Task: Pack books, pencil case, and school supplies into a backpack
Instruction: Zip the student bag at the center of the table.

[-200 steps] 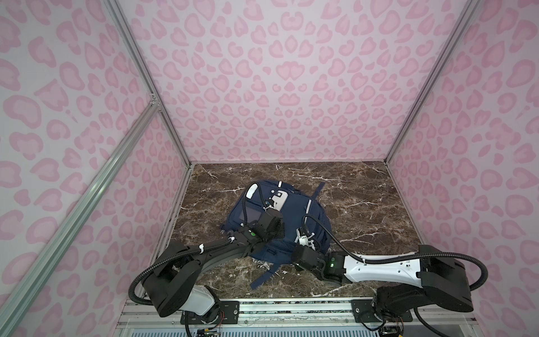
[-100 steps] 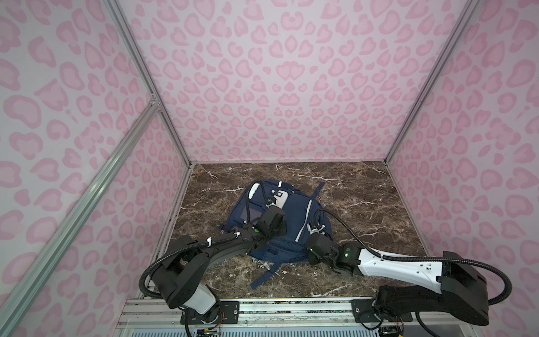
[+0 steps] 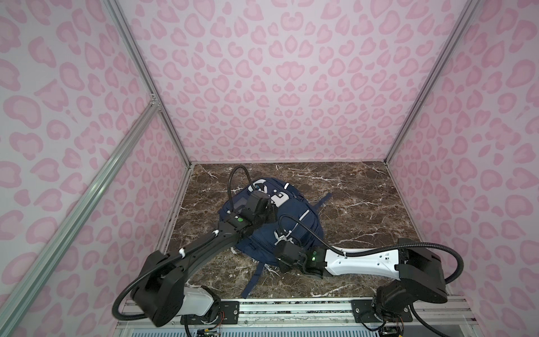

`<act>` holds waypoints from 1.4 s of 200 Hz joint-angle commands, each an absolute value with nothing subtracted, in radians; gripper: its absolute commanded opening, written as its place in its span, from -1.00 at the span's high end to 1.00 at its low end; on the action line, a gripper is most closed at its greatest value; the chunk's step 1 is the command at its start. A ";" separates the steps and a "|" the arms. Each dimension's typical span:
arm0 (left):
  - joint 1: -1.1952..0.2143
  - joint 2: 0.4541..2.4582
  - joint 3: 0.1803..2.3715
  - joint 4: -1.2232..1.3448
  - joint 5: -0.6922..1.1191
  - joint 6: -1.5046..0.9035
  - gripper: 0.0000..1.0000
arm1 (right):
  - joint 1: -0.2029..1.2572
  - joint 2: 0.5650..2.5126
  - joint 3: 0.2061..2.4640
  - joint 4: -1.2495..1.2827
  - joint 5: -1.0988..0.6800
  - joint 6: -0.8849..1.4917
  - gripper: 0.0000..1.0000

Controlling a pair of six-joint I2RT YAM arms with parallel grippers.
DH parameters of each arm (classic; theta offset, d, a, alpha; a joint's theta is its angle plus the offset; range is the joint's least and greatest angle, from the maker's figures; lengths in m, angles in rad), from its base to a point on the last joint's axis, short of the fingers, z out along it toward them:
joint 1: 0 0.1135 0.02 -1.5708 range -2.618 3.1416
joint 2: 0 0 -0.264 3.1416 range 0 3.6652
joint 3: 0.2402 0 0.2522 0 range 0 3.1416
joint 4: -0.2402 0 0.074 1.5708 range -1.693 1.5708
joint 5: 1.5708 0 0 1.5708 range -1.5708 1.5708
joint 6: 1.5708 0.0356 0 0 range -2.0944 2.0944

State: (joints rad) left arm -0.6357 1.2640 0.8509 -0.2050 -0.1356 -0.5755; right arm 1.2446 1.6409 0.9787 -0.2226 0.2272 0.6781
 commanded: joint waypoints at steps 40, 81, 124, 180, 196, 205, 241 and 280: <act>-0.643 0.936 0.436 -0.017 0.071 -0.833 -0.18 | 1.254 1.646 0.960 -0.075 0.162 0.629 1.00; -0.676 1.000 0.450 0.051 0.057 -0.835 -0.31 | 1.265 1.662 0.987 -0.072 0.129 0.591 1.00; -0.702 1.086 0.450 0.089 0.068 -0.855 0.60 | 1.276 1.666 1.038 -0.159 0.150 0.563 1.00; -0.646 1.030 0.544 -0.113 0.055 -0.814 0.94 | 1.202 1.529 0.847 -0.327 0.196 0.648 1.00; -0.633 1.004 0.558 -0.140 0.071 -0.805 0.94 | 1.146 1.461 0.771 -0.331 0.195 0.658 1.00; -0.630 0.991 0.563 -0.154 0.076 -0.802 0.94 | 1.108 1.425 0.743 -0.342 0.194 0.649 1.00; -0.617 0.970 0.538 -0.178 0.101 -0.791 0.94 | 0.918 1.329 0.692 -0.357 0.162 0.552 1.00; -0.586 0.988 0.500 -0.159 0.127 -0.769 0.94 | 0.713 1.363 0.710 -0.329 0.094 0.421 1.00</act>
